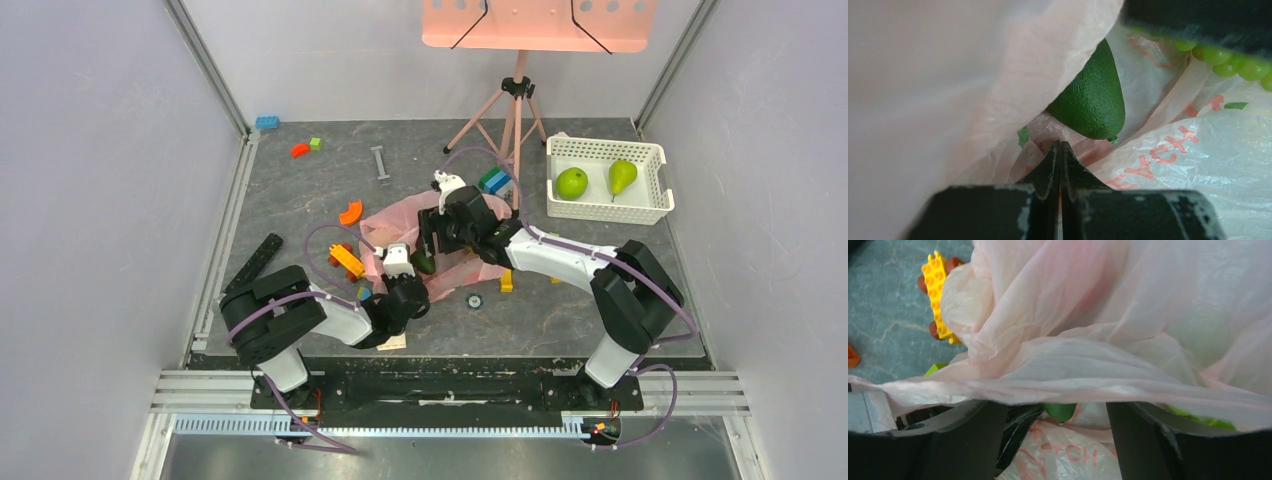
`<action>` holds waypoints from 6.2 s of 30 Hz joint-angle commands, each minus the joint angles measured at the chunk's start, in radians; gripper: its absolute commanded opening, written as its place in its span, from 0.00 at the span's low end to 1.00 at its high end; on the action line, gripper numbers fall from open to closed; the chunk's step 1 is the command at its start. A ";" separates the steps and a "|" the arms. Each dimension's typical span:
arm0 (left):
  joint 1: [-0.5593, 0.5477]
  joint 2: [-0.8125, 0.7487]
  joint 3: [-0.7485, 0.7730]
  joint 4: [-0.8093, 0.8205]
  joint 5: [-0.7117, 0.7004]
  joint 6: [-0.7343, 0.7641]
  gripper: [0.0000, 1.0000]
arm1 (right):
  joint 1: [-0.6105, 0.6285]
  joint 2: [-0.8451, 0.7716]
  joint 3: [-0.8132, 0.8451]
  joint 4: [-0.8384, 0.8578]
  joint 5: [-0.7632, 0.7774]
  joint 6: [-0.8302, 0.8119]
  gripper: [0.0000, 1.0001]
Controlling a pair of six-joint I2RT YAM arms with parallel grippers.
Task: Take the fake fruits out of the plastic bag
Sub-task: Take out the fake fruit from the plastic bag, then place the fake fruit in the bin, then adjust the plastic bag at the center of the board.
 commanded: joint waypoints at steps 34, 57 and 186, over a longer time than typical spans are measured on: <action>-0.002 0.020 -0.046 -0.134 0.006 -0.038 0.02 | 0.014 -0.148 -0.169 -0.111 -0.068 -0.114 0.26; -0.002 -0.029 -0.015 -0.174 0.052 0.012 0.02 | -0.029 -0.636 -0.019 -0.376 -0.015 -0.105 0.28; 0.021 -0.079 0.114 -0.247 0.335 0.045 0.03 | -0.512 -0.556 -0.222 -0.023 0.202 -0.023 0.78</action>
